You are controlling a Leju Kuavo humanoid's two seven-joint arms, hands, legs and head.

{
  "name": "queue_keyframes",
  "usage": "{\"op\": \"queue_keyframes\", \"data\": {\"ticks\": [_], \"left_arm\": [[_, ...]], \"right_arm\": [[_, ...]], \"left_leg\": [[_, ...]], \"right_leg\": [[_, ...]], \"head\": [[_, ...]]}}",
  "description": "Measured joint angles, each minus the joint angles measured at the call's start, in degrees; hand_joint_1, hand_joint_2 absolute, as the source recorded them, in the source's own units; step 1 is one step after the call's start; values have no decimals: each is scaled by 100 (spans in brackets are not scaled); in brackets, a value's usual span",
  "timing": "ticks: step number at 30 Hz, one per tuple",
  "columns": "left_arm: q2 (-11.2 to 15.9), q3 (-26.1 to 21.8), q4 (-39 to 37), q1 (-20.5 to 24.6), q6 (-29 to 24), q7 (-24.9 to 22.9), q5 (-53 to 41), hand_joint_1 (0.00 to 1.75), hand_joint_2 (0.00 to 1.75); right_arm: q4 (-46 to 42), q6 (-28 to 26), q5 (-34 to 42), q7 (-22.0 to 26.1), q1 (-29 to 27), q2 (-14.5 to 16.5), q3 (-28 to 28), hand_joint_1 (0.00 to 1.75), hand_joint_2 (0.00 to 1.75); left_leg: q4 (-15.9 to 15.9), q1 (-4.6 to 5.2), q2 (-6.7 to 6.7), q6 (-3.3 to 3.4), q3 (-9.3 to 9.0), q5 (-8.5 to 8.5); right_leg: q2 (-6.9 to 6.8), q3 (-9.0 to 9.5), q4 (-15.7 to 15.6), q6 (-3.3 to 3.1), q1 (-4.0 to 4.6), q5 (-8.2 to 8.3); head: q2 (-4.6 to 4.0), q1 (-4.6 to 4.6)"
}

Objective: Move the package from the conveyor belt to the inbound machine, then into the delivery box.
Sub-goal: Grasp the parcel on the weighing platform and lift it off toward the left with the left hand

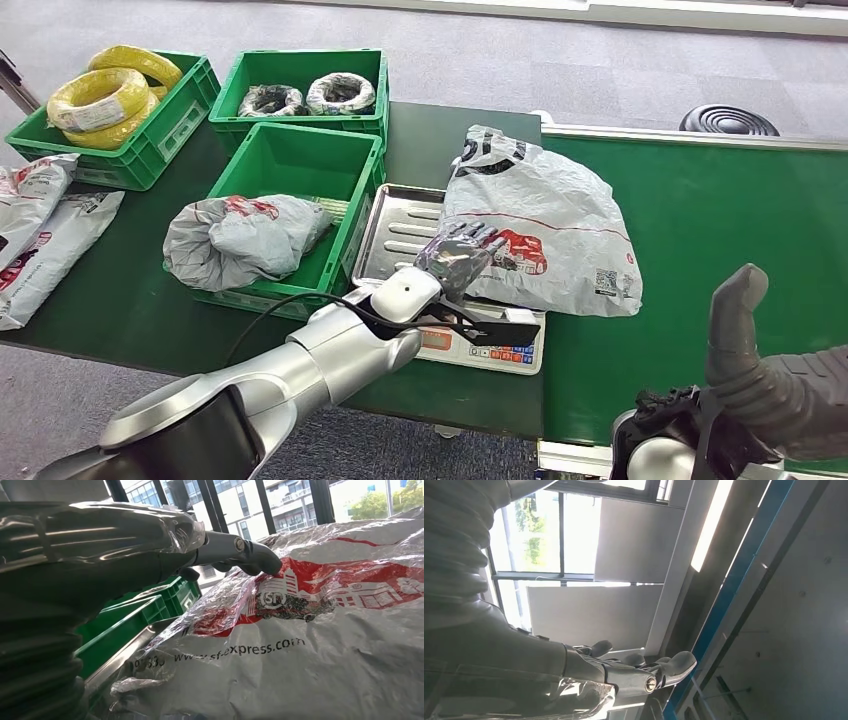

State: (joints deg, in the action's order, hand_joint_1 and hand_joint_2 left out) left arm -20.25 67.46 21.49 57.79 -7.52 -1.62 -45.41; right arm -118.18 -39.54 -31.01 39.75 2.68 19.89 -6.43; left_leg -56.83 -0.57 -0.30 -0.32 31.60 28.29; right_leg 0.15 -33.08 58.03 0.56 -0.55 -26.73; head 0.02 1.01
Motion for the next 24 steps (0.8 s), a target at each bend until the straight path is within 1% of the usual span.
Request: {"op": "queue_keyframes", "data": {"ticks": [1,5,6,8,9,10,12,19,24], "left_arm": [[0,1,-2,-6,0,6,5,0,175],[1,1,-3,-21,5,16,24,21,175],[1,1,-3,-25,9,18,30,51,175],[1,1,-3,-33,17,23,40,121,175],[1,1,-3,-37,17,23,44,158,175],[0,1,-3,-40,17,25,48,165,175],[0,-1,-6,-41,17,34,71,171,175],[1,-27,-46,-40,9,67,119,165,175],[1,-93,-112,-41,-66,73,129,166,175]], "right_arm": [[0,0,4,1,2,0,1,0,175],[0,0,10,0,7,0,10,0,175],[0,0,10,1,8,0,15,0,175],[0,0,10,1,9,0,26,0,175],[0,0,10,0,9,0,31,0,175],[0,0,10,-1,10,0,34,0,175],[0,0,10,-1,10,0,37,0,175],[0,0,15,-1,9,0,33,0,175],[7,0,26,1,11,0,23,0,175]], "left_leg": [[0,0,0,0,0,0],[0,0,0,0,0,0],[0,0,0,0,0,0],[0,0,0,0,0,0],[0,0,0,0,0,0],[0,0,0,0,0,0],[0,0,0,0,0,0],[0,0,0,0,0,0],[0,0,0,0,0,0]], "right_leg": [[0,0,0,0,0,0],[0,0,0,0,0,0],[0,0,0,0,0,0],[0,0,0,0,0,0],[0,0,0,0,0,0],[0,0,0,0,0,0],[0,0,0,0,0,0],[0,0,0,0,0,0],[0,0,0,0,0,0]], "head": [[0,0],[0,0],[0,0],[0,0],[0,0],[0,0],[0,0],[0,0],[0,0]]}}
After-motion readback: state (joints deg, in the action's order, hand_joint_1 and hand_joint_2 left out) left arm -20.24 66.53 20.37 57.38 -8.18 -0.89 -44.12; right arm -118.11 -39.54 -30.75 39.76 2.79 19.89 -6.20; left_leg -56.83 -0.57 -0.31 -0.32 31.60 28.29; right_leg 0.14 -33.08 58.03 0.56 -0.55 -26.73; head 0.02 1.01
